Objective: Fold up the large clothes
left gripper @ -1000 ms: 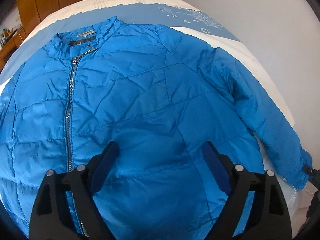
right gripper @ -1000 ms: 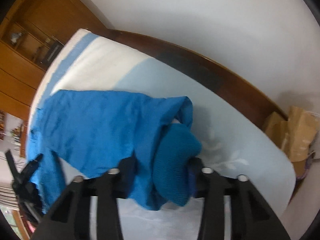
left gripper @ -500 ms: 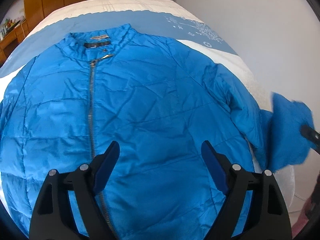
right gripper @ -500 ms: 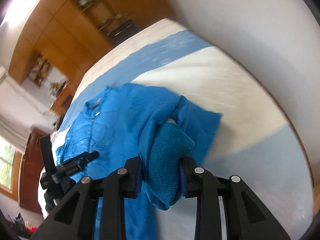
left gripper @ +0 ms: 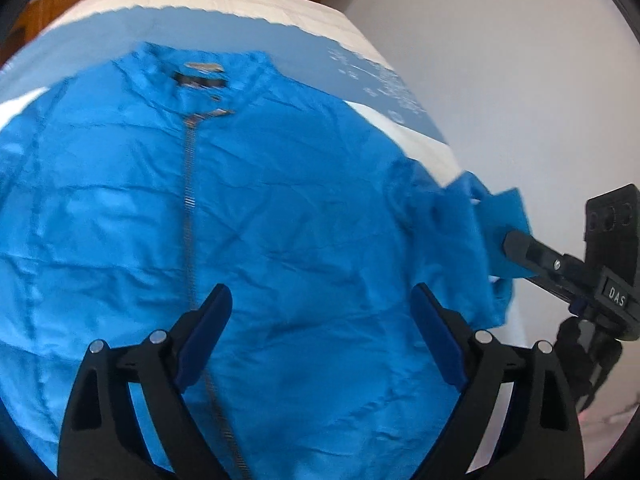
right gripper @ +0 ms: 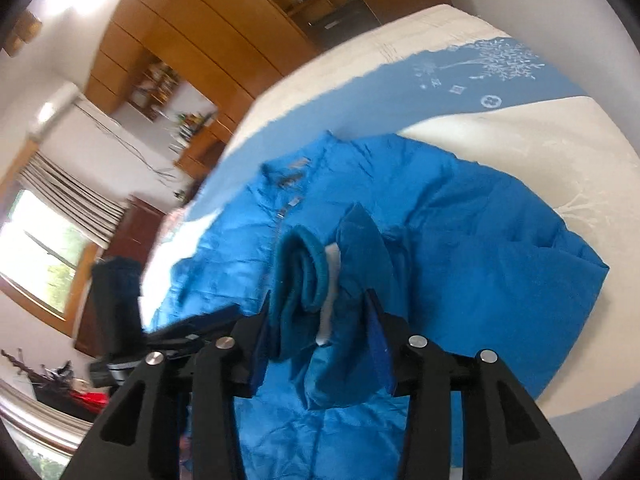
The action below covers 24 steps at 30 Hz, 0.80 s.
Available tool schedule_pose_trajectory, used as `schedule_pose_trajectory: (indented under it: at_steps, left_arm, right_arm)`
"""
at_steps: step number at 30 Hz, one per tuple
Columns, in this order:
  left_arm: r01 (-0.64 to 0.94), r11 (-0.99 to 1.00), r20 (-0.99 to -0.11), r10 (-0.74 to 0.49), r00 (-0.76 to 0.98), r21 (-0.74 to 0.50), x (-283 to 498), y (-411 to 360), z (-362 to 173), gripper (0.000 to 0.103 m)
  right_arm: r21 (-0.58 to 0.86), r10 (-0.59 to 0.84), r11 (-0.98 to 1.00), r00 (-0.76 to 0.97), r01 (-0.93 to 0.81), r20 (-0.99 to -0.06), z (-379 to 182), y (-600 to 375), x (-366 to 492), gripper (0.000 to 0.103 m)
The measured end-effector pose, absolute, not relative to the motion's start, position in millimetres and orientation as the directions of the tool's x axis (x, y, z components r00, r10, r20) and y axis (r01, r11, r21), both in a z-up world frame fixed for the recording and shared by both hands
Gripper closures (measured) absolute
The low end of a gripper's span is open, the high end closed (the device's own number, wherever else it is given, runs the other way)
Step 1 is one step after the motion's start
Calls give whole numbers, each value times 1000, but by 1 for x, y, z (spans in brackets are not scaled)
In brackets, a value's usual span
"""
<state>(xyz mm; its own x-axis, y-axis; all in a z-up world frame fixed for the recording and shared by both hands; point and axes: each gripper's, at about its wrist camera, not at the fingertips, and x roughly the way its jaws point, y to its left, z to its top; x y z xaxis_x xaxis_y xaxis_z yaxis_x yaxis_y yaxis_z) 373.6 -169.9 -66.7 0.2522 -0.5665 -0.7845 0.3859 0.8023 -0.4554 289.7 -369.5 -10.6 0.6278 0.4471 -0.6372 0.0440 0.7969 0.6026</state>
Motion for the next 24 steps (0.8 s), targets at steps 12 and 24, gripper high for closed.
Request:
schedule_pose_trajectory:
  at_steps: [12,24]
  left_arm:
    - [372,784,-767,-597,235,-497,371,-189,-75,12]
    - [315,802,-763,-588,268,-507,381,-145,-66,12]
  right_arm:
    - [721,548,690,608,61,-575,-30,-396,280,54]
    - [705,580,709,582,-16,-570,-19,-370,298,54]
